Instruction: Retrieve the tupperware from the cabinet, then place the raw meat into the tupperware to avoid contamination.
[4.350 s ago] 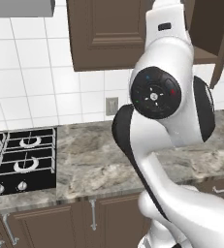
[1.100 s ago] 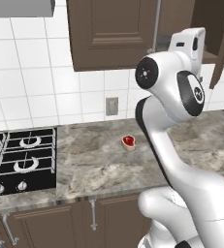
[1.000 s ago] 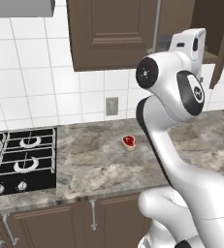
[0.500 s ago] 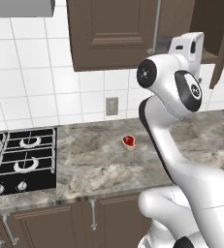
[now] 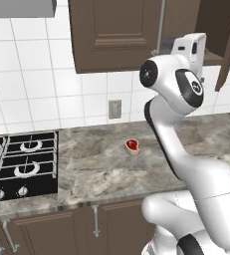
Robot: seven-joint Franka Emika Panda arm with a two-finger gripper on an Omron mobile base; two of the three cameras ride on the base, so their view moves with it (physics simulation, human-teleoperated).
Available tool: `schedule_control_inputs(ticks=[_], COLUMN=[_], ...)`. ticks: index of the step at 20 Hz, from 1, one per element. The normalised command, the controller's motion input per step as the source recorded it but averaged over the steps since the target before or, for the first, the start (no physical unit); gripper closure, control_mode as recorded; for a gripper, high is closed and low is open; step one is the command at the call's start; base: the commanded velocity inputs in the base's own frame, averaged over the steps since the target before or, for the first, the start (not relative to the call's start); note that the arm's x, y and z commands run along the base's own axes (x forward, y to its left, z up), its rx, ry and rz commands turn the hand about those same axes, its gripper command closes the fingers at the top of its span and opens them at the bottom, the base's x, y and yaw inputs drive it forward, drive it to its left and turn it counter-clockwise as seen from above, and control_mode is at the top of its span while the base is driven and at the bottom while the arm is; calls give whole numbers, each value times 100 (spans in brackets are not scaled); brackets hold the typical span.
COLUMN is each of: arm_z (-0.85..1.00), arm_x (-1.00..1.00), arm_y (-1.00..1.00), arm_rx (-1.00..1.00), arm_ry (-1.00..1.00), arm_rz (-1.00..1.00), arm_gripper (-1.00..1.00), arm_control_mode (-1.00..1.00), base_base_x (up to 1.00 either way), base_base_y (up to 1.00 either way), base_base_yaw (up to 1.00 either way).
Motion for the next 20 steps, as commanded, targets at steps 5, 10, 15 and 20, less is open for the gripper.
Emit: schedule_control_inputs(ticks=[5,10,15,20], arm_z=[1,0,5,2], arm_x=[18,17,14,21], arm_y=[-7,-10,-11,-13], arm_rx=[0,0,1,1], arm_ry=[-2,-3,-6,-7], arm_rz=[-11,-10,-4,-1], arm_gripper=[-100,-100,-100,-100], arm_control_mode=[-100,-100,-100,-100], base_base_x=[0,0,0,0], base_base_y=[0,0,0,0], base_base_yaw=[0,0,0,0])
